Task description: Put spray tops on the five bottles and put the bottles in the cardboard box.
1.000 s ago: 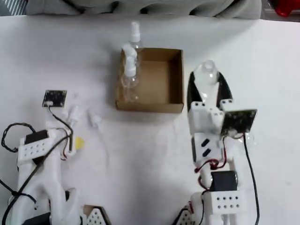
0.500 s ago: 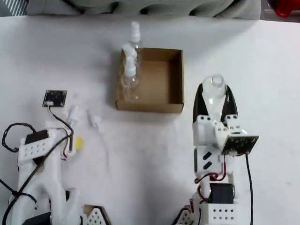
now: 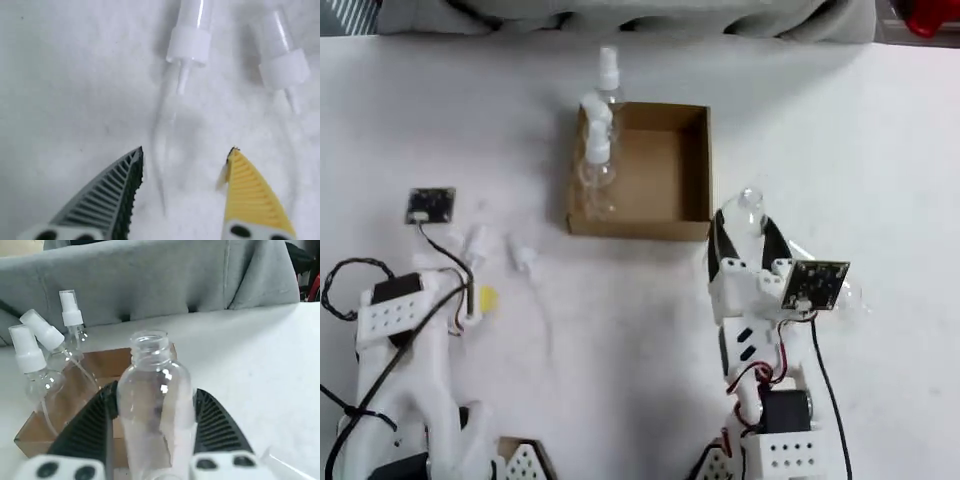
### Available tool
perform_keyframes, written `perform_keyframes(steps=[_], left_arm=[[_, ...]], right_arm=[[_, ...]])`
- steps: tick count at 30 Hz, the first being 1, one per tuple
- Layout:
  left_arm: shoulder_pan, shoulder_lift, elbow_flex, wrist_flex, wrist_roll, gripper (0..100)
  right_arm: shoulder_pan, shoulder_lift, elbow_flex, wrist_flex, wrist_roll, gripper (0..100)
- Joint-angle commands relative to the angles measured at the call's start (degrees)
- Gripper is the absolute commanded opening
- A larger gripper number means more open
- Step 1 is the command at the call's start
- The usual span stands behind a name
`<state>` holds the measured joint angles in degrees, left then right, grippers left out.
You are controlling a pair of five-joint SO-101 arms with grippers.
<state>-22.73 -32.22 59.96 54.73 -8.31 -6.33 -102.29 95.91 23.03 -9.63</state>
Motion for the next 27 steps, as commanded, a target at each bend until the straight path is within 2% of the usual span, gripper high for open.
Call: perform_keyframes(steps=[1, 5, 8, 13, 18, 27], left_arm=[[5.67, -2.59, -7.47, 6.68, 7.56, 26], [12.18, -2.59, -10.29, 6.77, 11.52, 26], [13.14, -2.15, -10.02, 1.49, 16.18, 27], [13.58, -2.07, -6.15, -6.42, 23.74, 35], [13.58, 0.75, -6.33, -8.44, 24.26, 34], [13.58, 19.30, -18.73, -4.48, 24.62, 34]], right_arm=[[-0.48, -0.92, 0.97, -1.63, -0.62, 1.5], [-0.48, -0.92, 0.97, -1.45, -0.62, 1.5], [-0.48, -0.92, 0.97, -1.45, -0.62, 1.5], [-0.13, -0.92, 0.97, -1.01, -0.62, 1.5], [-0.48, -0.92, 0.97, 0.31, -0.62, 1.5], [-0.48, -0.92, 0.97, 0.48, -0.62, 1.5]])
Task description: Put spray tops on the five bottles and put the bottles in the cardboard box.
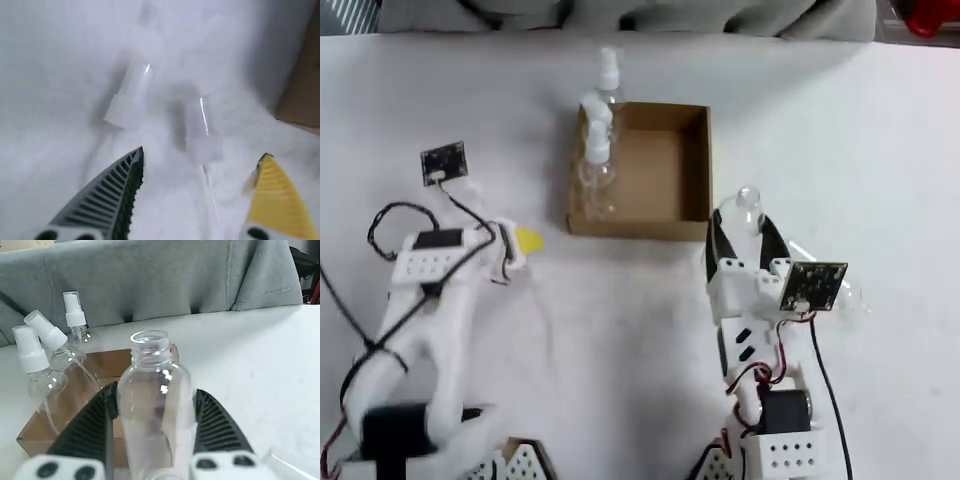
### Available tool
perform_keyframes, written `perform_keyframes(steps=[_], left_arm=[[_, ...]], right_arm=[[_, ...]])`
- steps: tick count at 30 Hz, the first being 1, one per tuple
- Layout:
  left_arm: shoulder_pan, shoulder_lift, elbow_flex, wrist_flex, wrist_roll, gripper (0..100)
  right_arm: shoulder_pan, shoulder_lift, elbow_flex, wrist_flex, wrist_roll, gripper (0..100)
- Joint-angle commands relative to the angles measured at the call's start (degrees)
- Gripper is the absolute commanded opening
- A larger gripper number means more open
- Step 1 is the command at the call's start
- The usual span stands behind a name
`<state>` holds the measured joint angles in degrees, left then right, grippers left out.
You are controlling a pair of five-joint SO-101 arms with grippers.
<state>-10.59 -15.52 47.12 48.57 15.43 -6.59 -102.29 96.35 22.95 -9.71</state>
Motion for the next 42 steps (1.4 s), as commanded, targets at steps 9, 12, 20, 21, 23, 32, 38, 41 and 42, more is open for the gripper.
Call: perform_keyframes(steps=[9, 12, 20, 21, 23, 32, 38, 41, 42], left_arm=[[4.53, 11.82, -9.32, 1.41, 7.74, 34], [4.44, 15.60, -11.43, 1.41, 8.62, 34], [4.35, 23.43, -19.34, 7.30, 8.26, 23], [4.35, 23.69, -19.60, 7.47, 8.18, 19], [4.44, 23.69, -19.52, 7.47, 8.09, 8], [4.88, 23.69, -19.52, 7.47, 3.16, 2], [4.88, 23.60, -19.08, 8.88, -1.76, 2], [4.88, 22.99, -19.08, 10.73, -6.42, 2], [4.62, 22.02, -18.46, 10.73, -7.38, 2]], right_arm=[[-0.22, -0.92, 0.53, 0.40, -0.53, 1.5], [-0.22, -0.92, 0.53, 0.48, -0.53, 1.5], [-0.22, -0.92, 0.53, 0.57, -0.44, 1.5], [-0.22, -0.92, 0.53, 0.66, -0.44, 1.5], [-0.22, -0.92, 0.53, 0.66, -0.26, 1.5], [-0.13, -0.92, 0.53, 1.80, -0.18, 1.5], [-0.13, -0.92, 0.53, 1.54, -0.09, 1.5], [-0.04, -0.92, 0.09, 1.36, 2.20, 1.5], [0.04, -0.92, -0.70, 1.36, 3.43, 1.5]])
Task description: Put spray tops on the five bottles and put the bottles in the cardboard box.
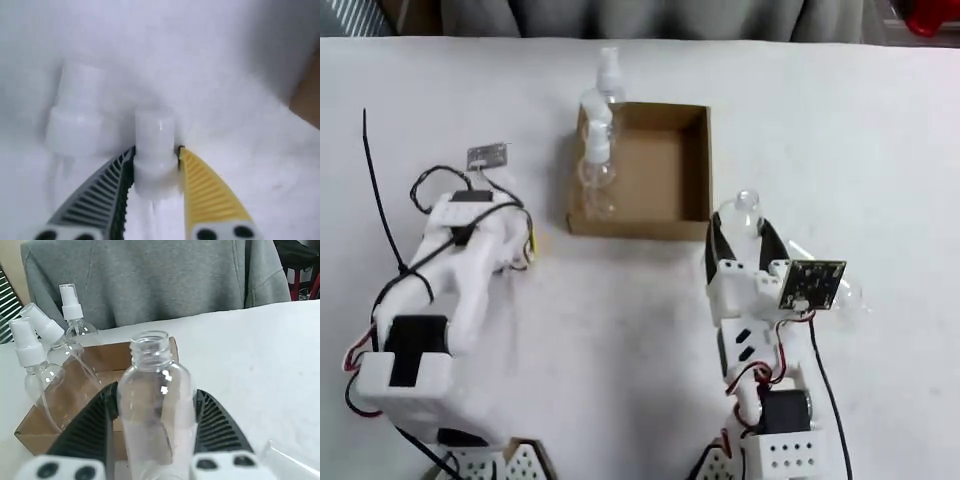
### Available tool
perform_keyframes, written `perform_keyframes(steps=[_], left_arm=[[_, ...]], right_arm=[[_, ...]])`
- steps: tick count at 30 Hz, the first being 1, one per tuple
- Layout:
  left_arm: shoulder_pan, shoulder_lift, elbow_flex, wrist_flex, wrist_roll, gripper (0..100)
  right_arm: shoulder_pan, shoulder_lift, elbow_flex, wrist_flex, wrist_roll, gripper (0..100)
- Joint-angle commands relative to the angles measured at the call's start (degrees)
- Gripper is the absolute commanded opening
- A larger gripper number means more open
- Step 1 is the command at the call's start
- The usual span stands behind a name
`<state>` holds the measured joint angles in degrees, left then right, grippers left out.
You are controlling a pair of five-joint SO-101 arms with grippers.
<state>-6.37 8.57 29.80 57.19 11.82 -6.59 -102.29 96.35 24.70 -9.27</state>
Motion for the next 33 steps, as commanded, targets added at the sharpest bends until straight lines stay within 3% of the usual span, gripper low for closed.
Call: perform_keyframes(steps=[1, 9, 17, 22, 28, 33], left_arm=[[0.31, -3.30, 0.26, 1.67, -4.31, 2], [0.66, -18.68, 14.51, -6.95, -7.38, 2], [0.66, -27.47, 21.27, -8.53, -7.47, 2], [0.31, -28.26, 21.63, -8.53, -7.47, 2], [0.22, -28.35, 21.63, -8.53, -7.47, 2], [0.22, -28.35, 21.63, -8.53, -7.47, 2]], right_arm=[[0.04, -0.92, -1.67, -0.40, 4.13, 1.5], [-0.40, -0.84, -14.15, 5.14, 7.03, 1.5], [-8.04, 0.84, -14.95, 1.27, 8.79, 1.5], [-12.35, 12.35, -19.08, -4.35, 9.49, 1.5], [-19.12, 31.08, -30.15, -3.82, 9.23, 1.5], [-28.97, 33.45, -28.22, -1.71, 9.14, 1.5]])
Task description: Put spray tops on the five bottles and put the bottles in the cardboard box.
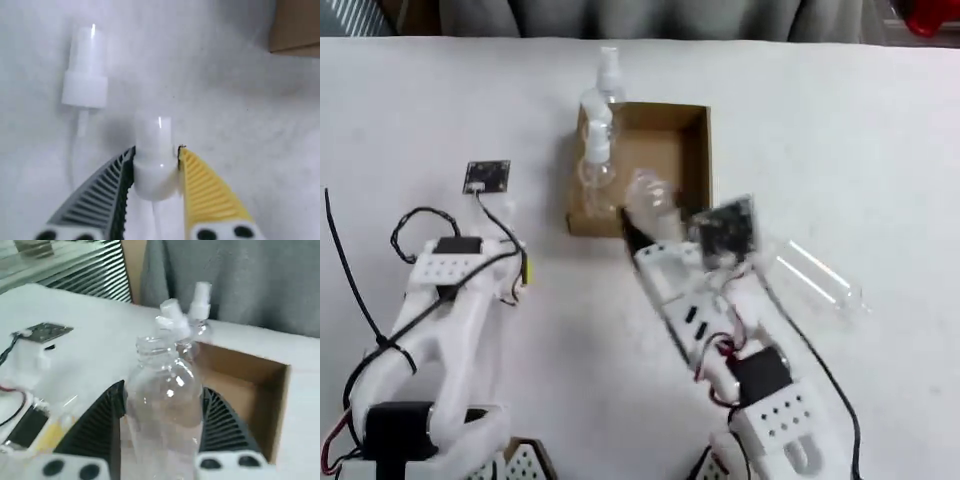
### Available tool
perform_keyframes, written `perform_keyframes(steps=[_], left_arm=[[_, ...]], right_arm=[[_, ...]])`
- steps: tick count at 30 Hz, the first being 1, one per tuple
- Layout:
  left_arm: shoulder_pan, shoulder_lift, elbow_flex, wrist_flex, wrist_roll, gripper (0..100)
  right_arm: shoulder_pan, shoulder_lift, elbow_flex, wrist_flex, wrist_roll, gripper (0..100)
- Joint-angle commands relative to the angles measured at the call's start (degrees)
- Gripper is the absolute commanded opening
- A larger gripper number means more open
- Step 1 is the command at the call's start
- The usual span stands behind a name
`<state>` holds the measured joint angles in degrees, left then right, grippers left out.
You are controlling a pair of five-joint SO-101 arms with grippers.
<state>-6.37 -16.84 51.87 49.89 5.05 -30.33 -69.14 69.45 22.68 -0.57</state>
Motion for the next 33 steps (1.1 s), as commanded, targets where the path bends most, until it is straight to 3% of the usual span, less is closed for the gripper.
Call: perform_keyframes(steps=[1, 6, 10, 18, 21, 27, 33], left_arm=[[0.22, -2.95, -0.53, -1.23, -0.70, 2], [0.22, -3.03, -1.05, -1.23, -0.70, 2], [0.13, -3.12, -2.20, -1.23, -0.70, 2], [0.13, -4.70, -9.93, 2.37, -0.35, 2], [0.13, -9.19, -12.04, 6.33, -0.35, 2], [0.13, -21.05, -12.48, 6.86, -0.53, 2], [0.13, -30.46, -12.22, -3.60, -0.70, 2]], right_arm=[[-7.52, -0.57, -0.09, 0.13, 0.44, 1.5], [-18.68, -7.16, 6.51, 0.40, 0.79, 1.5], [-22.81, -13.41, 10.55, 0.40, 0.97, 1.5], [-22.90, -21.93, 15.38, 0.31, 0.97, 1.5], [-22.73, -23.43, 16.09, 0.04, 0.97, 1.5], [-21.58, -25.27, 16.18, 0.04, 0.44, 1.5], [-19.74, -25.71, 16.97, 0.04, -1.05, 1.5]])
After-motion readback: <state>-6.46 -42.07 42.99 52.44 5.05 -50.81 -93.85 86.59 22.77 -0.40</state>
